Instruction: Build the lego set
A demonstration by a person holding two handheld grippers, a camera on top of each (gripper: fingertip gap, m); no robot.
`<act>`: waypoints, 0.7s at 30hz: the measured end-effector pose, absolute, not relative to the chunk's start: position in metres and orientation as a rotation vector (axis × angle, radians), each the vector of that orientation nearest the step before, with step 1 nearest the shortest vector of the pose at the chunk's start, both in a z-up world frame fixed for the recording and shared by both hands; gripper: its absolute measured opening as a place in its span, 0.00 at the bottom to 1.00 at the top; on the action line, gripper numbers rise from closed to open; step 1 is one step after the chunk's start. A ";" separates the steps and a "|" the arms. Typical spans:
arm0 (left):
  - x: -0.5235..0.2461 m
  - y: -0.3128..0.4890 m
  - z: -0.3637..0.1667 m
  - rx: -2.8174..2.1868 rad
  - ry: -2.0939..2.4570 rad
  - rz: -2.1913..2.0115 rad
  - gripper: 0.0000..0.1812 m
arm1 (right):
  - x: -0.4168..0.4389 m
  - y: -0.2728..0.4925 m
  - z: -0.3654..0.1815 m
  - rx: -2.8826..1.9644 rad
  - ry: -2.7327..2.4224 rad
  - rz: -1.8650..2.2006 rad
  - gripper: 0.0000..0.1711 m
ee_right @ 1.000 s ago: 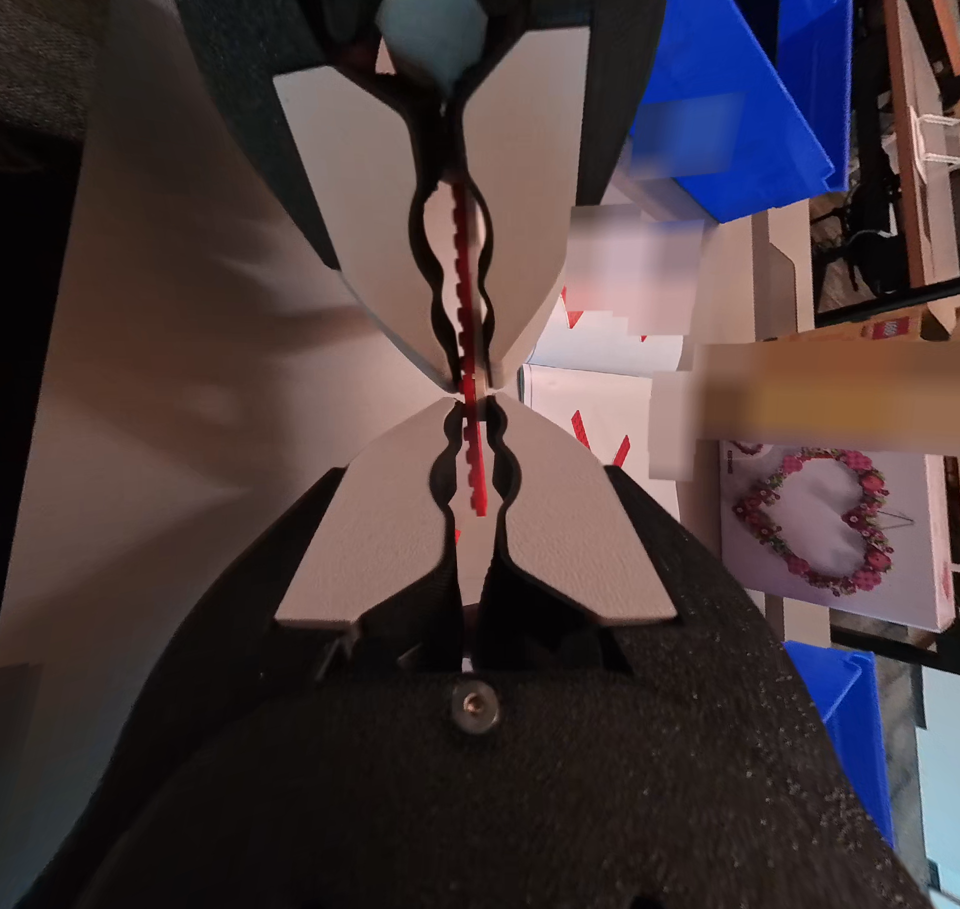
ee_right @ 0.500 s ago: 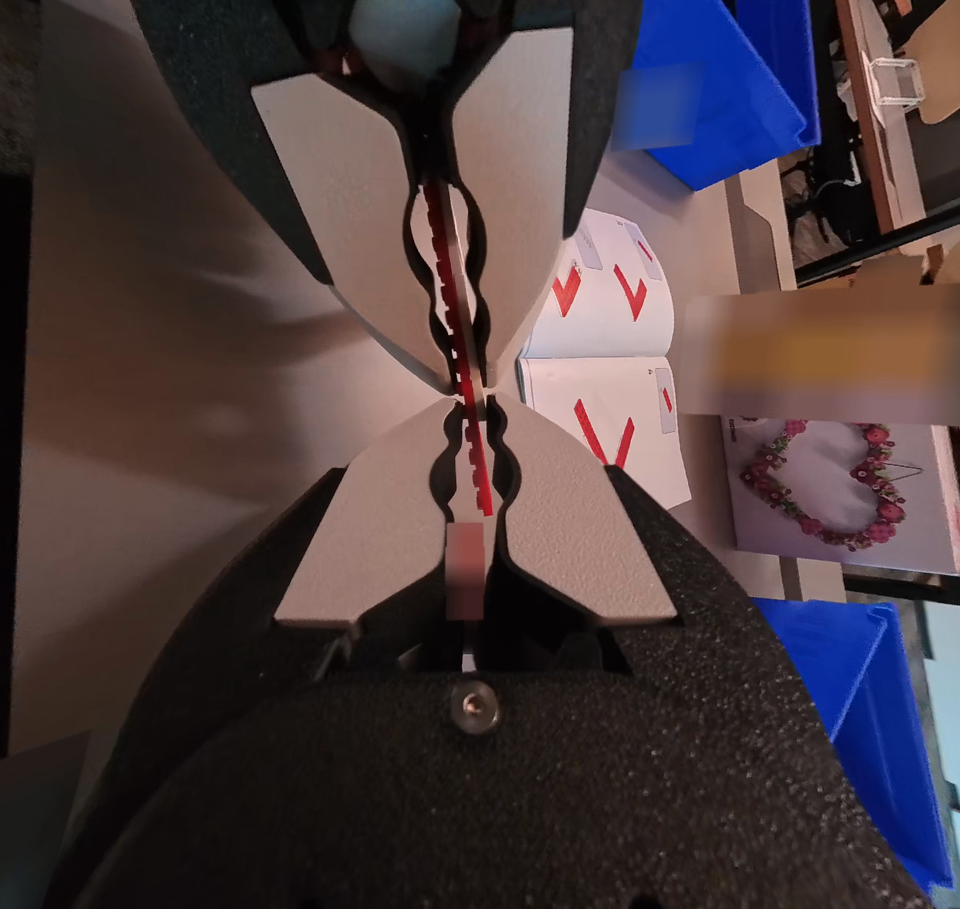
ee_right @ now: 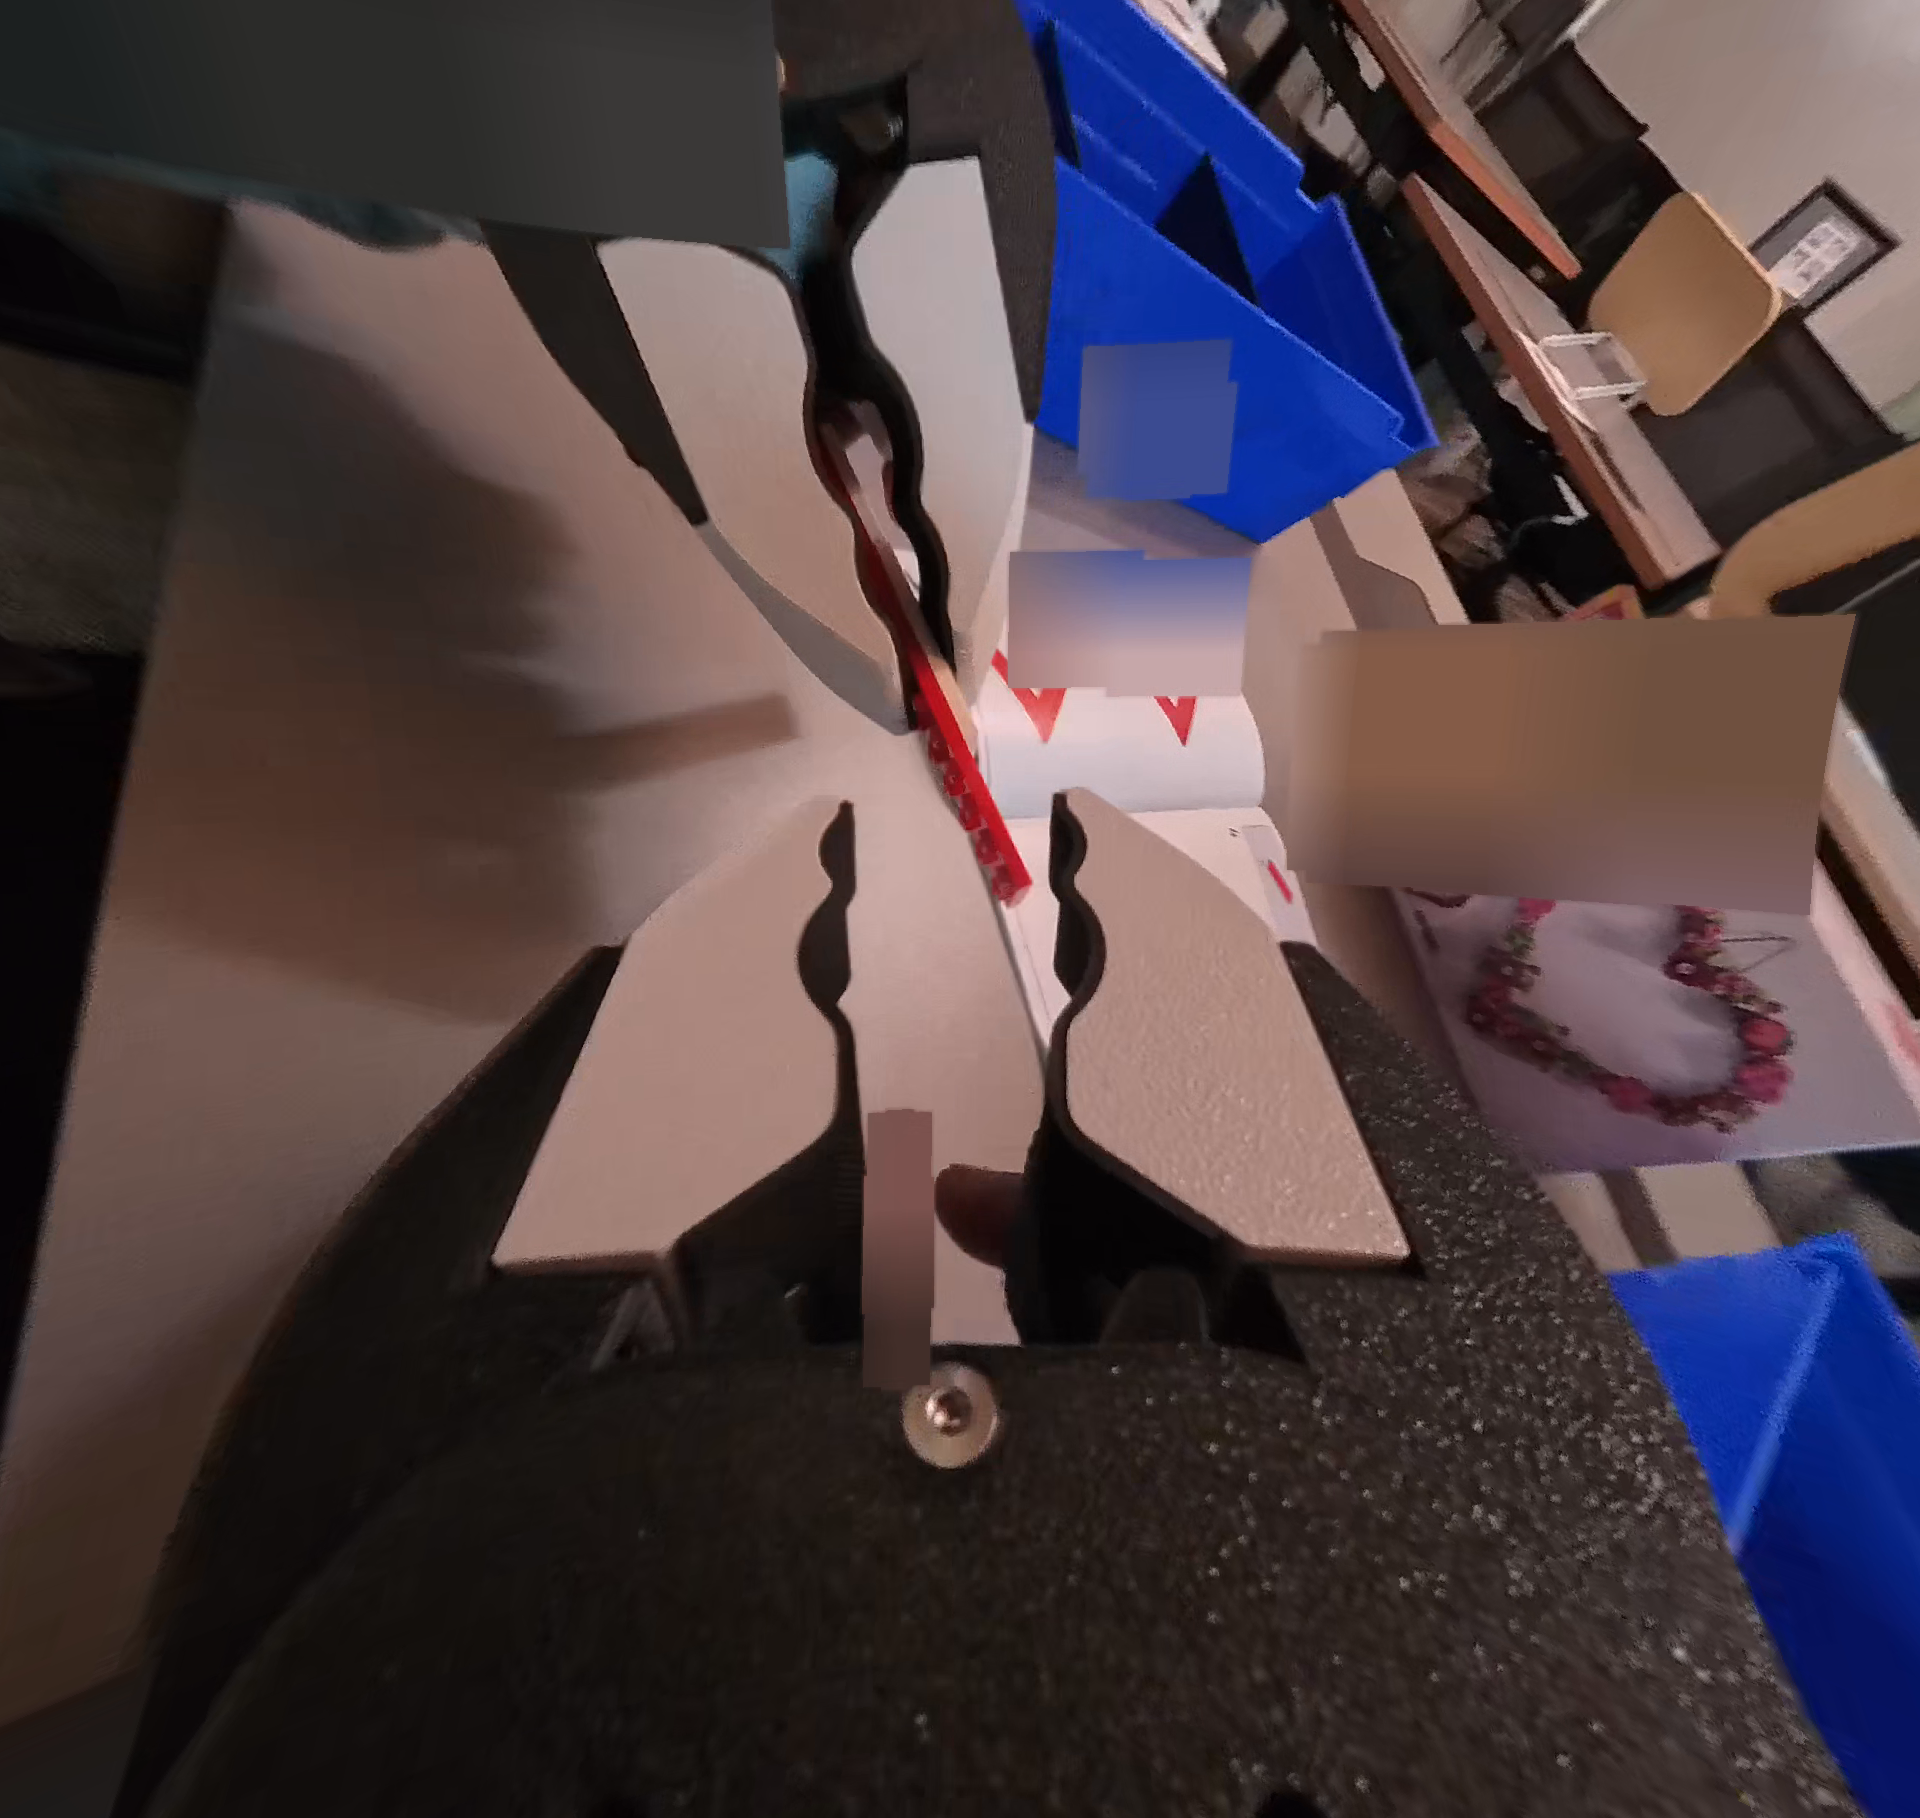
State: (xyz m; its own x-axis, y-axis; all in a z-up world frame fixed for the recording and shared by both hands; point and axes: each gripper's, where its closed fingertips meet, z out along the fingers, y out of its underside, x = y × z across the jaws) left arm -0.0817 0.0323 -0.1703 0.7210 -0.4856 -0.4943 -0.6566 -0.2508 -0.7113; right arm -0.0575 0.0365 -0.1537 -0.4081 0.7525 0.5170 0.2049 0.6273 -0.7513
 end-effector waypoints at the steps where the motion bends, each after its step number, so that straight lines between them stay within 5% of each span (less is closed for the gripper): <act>1: -0.081 0.032 -0.170 -1.902 0.872 0.183 0.04 | -0.055 0.035 -0.152 -0.758 -1.935 0.801 0.22; 11: -0.066 0.027 -0.185 -1.927 0.945 0.056 0.04 | -0.050 0.032 -0.160 -0.718 -1.978 0.863 0.22; 21: -0.047 0.022 -0.188 -1.910 1.005 -0.049 0.04 | -0.050 0.019 -0.176 -0.663 -2.055 0.860 0.11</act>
State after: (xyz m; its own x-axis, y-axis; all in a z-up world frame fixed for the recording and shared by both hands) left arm -0.0471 0.0223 -0.1884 0.6620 -0.6595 -0.3560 -0.6214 -0.2176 -0.7527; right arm -0.0499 0.0191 -0.1755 -0.5474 0.6944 0.4671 0.1552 0.6326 -0.7587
